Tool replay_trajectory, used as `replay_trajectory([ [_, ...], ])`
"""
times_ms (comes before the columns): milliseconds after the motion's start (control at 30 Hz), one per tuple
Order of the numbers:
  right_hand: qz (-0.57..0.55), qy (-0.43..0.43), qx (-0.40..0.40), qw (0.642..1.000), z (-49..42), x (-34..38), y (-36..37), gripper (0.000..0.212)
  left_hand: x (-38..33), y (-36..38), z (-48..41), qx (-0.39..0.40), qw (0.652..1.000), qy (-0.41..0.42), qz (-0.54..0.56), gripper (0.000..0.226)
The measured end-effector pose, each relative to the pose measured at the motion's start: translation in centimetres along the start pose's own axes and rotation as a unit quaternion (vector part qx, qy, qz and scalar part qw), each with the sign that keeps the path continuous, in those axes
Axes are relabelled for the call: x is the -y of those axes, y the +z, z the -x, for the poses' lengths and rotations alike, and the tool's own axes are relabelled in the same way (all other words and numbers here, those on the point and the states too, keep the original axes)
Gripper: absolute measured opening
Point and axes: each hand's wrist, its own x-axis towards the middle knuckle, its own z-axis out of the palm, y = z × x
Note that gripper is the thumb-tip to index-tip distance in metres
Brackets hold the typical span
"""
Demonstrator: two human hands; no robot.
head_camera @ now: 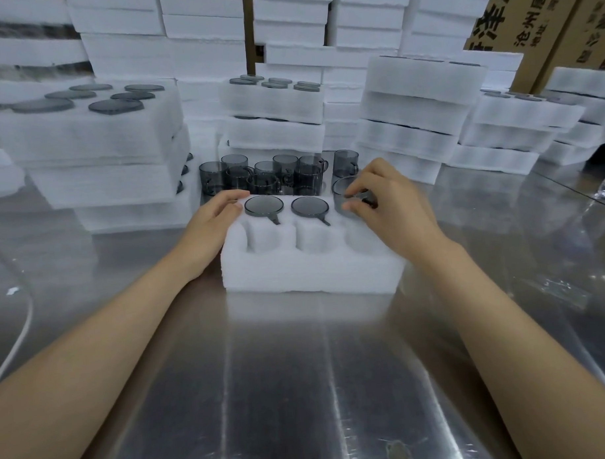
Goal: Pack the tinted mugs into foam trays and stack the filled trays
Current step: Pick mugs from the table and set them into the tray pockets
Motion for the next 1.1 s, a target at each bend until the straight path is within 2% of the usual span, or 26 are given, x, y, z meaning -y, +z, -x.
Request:
replay_trajectory([
  [67, -0.037, 0.019, -0.034, 0.999, -0.1, -0.1, -0.1, 0.018, 0.0, 0.0, 0.0, 0.000, 1.000, 0.000, 0.002, 0.026],
  [133, -0.076, 0.040, -0.013, 0.996, -0.3, -0.4, -0.3, 0.032, 0.0, 0.0, 0.0, 0.002, 1.000, 0.003, 0.002, 0.026],
  [267, -0.070, 0.047, 0.173, 0.981, -0.2, -0.9, -0.1, 0.050, 0.0, 0.0, 0.1, 0.000, 1.000, 0.006, -0.003, 0.025],
  [400, -0.002, 0.080, 0.261, 0.962, -0.5, -1.5, -0.4, 0.066, -0.1, 0.0, 0.1, -0.001, 1.000, 0.001, 0.002, 0.025],
  [467, 0.039, 0.099, 0.332, 0.937, -0.4, -1.7, -0.5, 0.076, -0.1, 0.0, 0.1, -0.003, 1.000, 0.002, -0.004, 0.025],
  [567, 0.063, 0.113, 0.386, 0.913, -0.3, -1.7, -0.4, 0.072, -0.2, 0.0, 0.1, -0.003, 1.000, 0.003, -0.012, 0.026],
  [667, 0.083, 0.106, 0.388, 0.912, -0.7, -1.5, -0.4, 0.068, -0.1, 0.0, 0.1, -0.004, 1.000, 0.002, -0.015, 0.027],
  [733, 0.063, 0.100, 0.376, 0.919, -0.7, -1.7, -0.3, 0.067, -0.2, 0.1, 0.2, -0.006, 1.000, 0.001, -0.014, 0.027],
  [800, -0.048, 0.126, 0.325, 0.936, -0.3, -2.2, 0.0, 0.059, -0.3, 0.1, 0.2, -0.009, 1.000, 0.000, -0.012, 0.026],
  [867, -0.248, 0.197, 0.190, 0.929, 0.1, -2.6, 0.8, 0.038, -0.2, 0.1, 0.2, -0.009, 1.000, 0.001, -0.013, 0.027],
  [933, -0.387, 0.268, 0.019, 0.882, 0.1, -3.6, 2.1, 0.029, 0.0, 0.1, 0.1, -0.011, 1.000, 0.004, -0.016, 0.028],
  [1000, -0.412, 0.334, -0.091, 0.843, -0.5, -5.1, 3.7, 0.025, 0.2, 0.2, 0.0, -0.014, 1.000, 0.008, -0.015, 0.028],
  [1067, -0.388, 0.362, -0.123, 0.839, -1.5, -6.6, 5.1, 0.025, 0.4, 0.3, -0.1, -0.016, 1.000, 0.010, -0.015, 0.028],
  [1100, -0.372, 0.358, -0.116, 0.849, -2.3, -7.3, 5.7, 0.025, 0.5, 0.3, -0.3, -0.016, 1.000, 0.010, -0.012, 0.029],
])
